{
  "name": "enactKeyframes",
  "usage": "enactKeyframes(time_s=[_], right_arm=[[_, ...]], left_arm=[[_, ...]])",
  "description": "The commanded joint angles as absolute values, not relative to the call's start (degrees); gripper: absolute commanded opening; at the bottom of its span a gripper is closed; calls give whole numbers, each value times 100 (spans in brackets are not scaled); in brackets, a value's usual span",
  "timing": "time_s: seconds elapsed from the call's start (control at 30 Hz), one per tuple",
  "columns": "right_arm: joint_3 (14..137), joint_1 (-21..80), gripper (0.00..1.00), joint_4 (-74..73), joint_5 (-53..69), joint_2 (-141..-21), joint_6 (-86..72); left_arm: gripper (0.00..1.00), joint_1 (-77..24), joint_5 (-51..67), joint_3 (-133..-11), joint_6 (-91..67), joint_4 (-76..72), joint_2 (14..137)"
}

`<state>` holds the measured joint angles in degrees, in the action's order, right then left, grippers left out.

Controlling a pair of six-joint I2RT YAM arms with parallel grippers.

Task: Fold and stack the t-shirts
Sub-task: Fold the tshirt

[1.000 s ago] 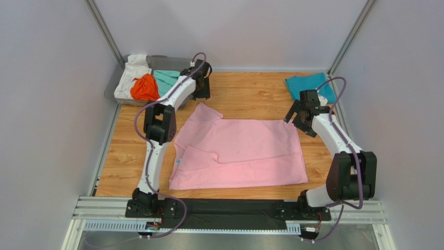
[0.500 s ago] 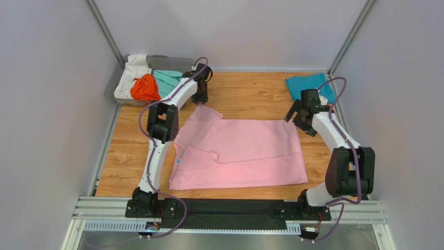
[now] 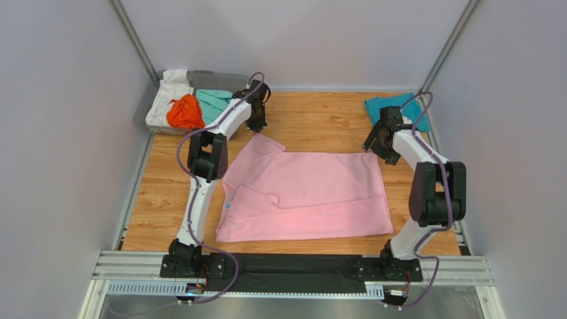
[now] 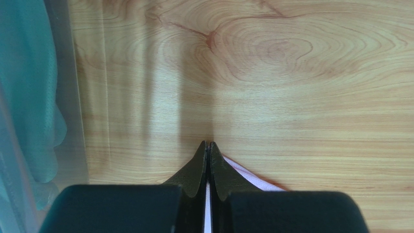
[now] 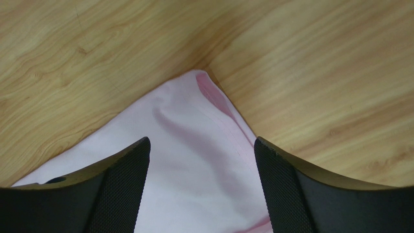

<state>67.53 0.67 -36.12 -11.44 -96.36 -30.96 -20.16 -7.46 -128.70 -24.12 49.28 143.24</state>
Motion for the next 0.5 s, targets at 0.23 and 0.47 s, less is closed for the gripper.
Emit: enactKeyframes(time_s=[0.23,0.47], right_arm=[[7998,53,59,-3410,-1204,-10907,-3006],[8095,53,43,-3655,-1423,-11171,-3059]], left_arm=[[0,-2004,-194,-11989,-2215,4263,13298],[0,-2004,-132,-11795,-2162,4210,13166]])
